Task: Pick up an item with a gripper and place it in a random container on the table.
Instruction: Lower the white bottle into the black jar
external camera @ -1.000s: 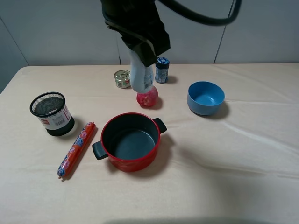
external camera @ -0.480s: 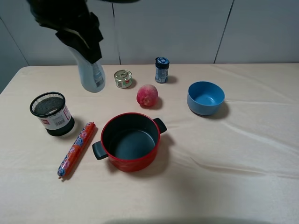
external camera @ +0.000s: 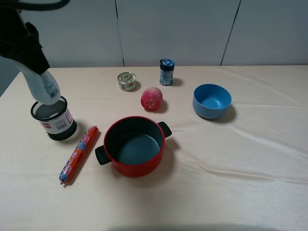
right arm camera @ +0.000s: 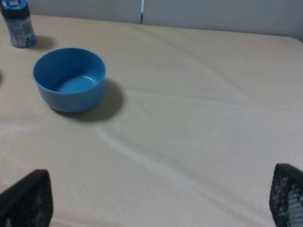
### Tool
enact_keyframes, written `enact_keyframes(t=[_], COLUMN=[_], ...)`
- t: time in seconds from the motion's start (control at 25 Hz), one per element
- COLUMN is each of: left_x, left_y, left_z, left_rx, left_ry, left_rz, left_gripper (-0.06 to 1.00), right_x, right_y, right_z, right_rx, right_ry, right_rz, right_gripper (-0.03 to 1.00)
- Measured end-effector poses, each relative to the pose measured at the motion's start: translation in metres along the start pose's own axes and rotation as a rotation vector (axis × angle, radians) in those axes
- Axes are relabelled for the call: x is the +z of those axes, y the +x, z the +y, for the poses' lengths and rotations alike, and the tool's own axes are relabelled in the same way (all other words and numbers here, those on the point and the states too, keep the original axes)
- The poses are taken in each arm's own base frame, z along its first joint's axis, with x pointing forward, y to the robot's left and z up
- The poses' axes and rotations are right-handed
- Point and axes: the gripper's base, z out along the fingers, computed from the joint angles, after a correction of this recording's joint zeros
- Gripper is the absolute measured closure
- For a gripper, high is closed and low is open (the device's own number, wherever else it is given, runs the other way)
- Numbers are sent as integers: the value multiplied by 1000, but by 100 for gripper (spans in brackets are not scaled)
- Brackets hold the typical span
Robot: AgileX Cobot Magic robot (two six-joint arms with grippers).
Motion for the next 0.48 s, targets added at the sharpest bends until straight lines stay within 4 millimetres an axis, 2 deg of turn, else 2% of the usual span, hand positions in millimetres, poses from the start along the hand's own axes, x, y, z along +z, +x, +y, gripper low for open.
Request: enact_keyframes(t=[0.24, 0.48], left_x=[9, 19], left_y=[23, 35], left_z=[24, 38], left_rx=[-110, -180], left_ry=[-34, -52], left_rz=[54, 102], left_gripper=[51, 51], right_x=[0, 0], right_y=[0, 0], right_z=[0, 0], right_rx=[0, 0], right_ry=[0, 0], right_rz=[0, 0], right_gripper=[27, 27])
